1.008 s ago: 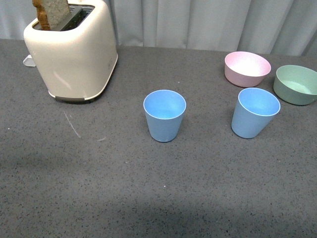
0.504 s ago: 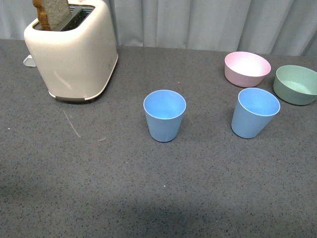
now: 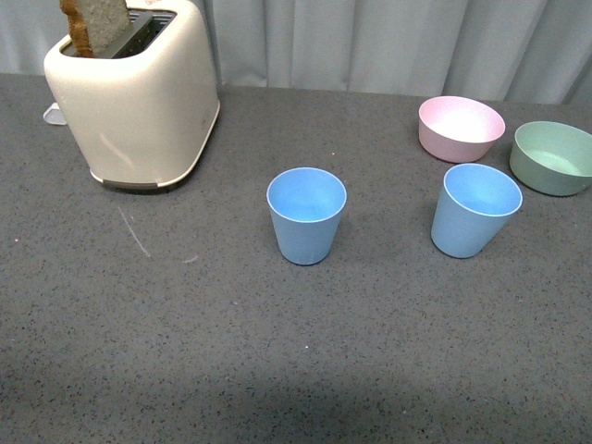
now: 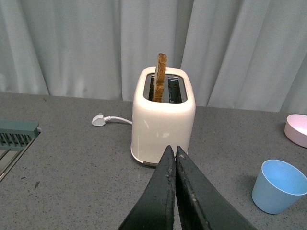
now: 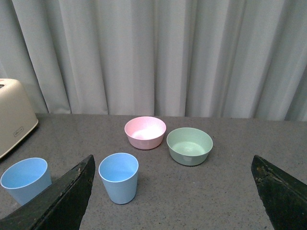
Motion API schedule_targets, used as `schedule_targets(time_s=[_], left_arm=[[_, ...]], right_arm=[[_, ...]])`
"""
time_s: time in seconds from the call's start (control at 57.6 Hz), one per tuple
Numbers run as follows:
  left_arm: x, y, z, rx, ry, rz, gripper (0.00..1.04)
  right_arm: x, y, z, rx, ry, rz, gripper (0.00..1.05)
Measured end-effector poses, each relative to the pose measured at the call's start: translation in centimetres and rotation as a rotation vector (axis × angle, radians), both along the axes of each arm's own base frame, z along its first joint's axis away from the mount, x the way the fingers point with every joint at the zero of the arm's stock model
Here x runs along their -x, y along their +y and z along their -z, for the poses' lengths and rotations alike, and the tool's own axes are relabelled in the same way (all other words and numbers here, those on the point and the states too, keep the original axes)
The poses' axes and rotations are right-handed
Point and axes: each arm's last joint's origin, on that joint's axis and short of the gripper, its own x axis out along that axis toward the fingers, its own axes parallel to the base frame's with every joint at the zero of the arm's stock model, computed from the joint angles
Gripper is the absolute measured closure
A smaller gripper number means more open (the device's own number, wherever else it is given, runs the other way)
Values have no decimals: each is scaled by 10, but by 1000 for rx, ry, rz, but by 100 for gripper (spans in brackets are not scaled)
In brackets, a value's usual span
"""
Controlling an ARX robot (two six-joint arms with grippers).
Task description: Stack blue cups with both arms
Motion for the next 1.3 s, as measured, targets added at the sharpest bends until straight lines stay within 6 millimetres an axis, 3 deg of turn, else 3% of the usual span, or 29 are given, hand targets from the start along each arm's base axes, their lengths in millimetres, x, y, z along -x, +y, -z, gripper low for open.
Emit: schedule_targets(time_s=[1.112,1.303], left_arm=[[34,0,1,1,-2,0,101],[34,0,1,0,-3,0,67]], right_arm=[[0,0,0,0,0,0,10],[0,0,0,0,0,0,10]])
